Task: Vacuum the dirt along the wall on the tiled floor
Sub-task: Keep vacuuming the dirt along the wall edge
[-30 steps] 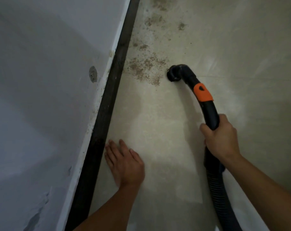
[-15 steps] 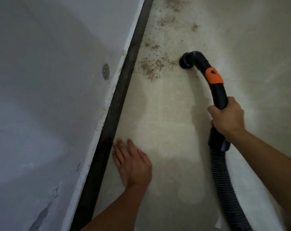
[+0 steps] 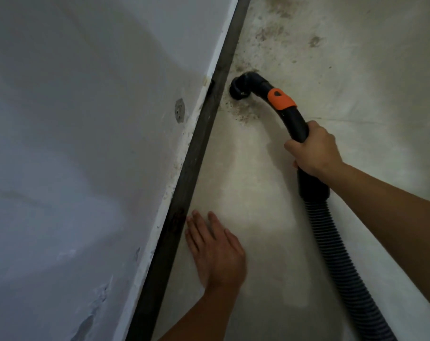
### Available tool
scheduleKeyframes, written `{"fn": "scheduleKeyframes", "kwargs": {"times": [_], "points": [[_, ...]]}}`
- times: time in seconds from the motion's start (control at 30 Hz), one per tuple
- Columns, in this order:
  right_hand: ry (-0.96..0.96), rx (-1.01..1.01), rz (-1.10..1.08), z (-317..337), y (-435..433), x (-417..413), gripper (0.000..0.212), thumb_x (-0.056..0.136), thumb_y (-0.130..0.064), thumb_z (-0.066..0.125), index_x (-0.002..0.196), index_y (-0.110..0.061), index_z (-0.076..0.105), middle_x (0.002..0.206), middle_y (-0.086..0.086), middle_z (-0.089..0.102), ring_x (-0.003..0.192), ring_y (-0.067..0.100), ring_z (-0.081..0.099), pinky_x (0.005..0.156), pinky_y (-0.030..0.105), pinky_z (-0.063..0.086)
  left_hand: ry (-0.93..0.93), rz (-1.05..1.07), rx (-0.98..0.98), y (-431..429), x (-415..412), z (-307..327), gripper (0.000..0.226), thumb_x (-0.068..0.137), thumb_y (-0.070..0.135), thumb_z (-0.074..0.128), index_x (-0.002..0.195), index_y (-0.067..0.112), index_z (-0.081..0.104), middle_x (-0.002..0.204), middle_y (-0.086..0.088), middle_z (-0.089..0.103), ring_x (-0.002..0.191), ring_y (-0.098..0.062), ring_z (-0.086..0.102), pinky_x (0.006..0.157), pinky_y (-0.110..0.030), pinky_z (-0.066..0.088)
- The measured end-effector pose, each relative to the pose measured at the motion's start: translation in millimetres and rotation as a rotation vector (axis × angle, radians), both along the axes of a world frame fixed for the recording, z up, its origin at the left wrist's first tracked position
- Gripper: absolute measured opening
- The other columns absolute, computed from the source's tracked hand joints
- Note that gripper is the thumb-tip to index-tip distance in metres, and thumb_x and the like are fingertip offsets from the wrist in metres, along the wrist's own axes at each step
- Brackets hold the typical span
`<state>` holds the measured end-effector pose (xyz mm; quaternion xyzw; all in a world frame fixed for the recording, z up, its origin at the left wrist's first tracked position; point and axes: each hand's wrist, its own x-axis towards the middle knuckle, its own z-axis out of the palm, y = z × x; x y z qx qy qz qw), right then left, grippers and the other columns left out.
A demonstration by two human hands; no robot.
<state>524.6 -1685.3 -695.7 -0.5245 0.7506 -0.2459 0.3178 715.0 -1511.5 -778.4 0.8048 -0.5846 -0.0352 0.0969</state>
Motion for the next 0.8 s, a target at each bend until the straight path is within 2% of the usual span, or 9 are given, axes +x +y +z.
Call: {"fn": "scheduleKeyframes", "kwargs": {"times": [0.17,0.27,0.33,0.43,0.53,0.63,0.8], "points": [[-0.022,0.026,0.062,1.8,-7.8,5.4,0.033,0.086,-0.024,0.066,0.114,-0.011,0.053,0.093,0.015,0.063,0.067,0.034,0.067,0.060,0.035,0.053,-0.009,-0.003,0.014,-0.4,2.3,-0.1,0.055,0.090,0.026,0.032,0.134,0.001,0.052,0.146,-0.028,0.039,0.136,-0.042,0.035,0.114,-0.048,0.020],[0.042,0.013,-0.004,10.1,-1.7,-24.5,0.032,0.085,-0.024,0.067,0.112,-0.012,0.055,0.091,0.018,0.065,0.065,0.032,0.066,0.061,0.033,0.051,-0.017,-0.006,0.013,-0.6,3.7,-0.5,0.055,0.090,0.026,0.032,0.134,0.001,0.052,0.146,-0.028,0.039,0.136,-0.043,0.035,0.114,-0.049,0.021],[0.065,0.011,-0.067,16.9,15.3,-48.6,0.028,0.085,-0.023,0.067,0.108,-0.012,0.054,0.089,0.018,0.065,0.061,0.027,0.063,0.056,0.029,0.045,-0.016,-0.001,0.011,-1.2,4.1,-1.2,0.055,0.090,0.027,0.031,0.134,0.000,0.052,0.146,-0.029,0.039,0.135,-0.043,0.035,0.114,-0.049,0.020],[0.097,0.035,-0.102,19.6,55.4,-69.3,0.025,0.084,-0.019,0.068,0.103,-0.011,0.053,0.084,0.019,0.065,0.067,0.030,0.064,0.058,0.031,0.044,-0.009,-0.004,0.007,-0.4,3.0,-0.6,0.055,0.090,0.026,0.032,0.134,0.000,0.052,0.146,-0.029,0.039,0.135,-0.043,0.035,0.114,-0.049,0.020],[0.093,0.060,-0.064,17.9,84.7,-61.5,0.023,0.084,-0.015,0.067,0.102,-0.012,0.053,0.073,0.015,0.064,0.059,0.024,0.063,0.051,0.026,0.041,0.002,0.002,0.011,-0.2,2.5,0.0,0.055,0.089,0.026,0.033,0.134,0.000,0.052,0.146,-0.029,0.038,0.136,-0.043,0.034,0.114,-0.049,0.020],[0.064,0.054,-0.062,15.2,78.9,-52.4,0.022,0.085,-0.016,0.067,0.102,-0.012,0.053,0.076,0.015,0.064,0.057,0.024,0.062,0.048,0.025,0.040,0.010,0.002,0.005,-0.8,2.3,0.5,0.054,0.090,0.025,0.033,0.134,0.000,0.052,0.146,-0.029,0.038,0.136,-0.043,0.034,0.115,-0.050,0.020],[0.064,0.037,-0.043,15.6,86.0,-40.6,0.024,0.084,-0.018,0.067,0.103,-0.013,0.053,0.075,0.016,0.064,0.059,0.027,0.064,0.053,0.031,0.046,0.011,0.000,-0.014,0.2,3.3,-0.1,0.055,0.090,0.026,0.031,0.134,0.000,0.052,0.146,-0.029,0.038,0.136,-0.043,0.034,0.114,-0.049,0.020]]}}
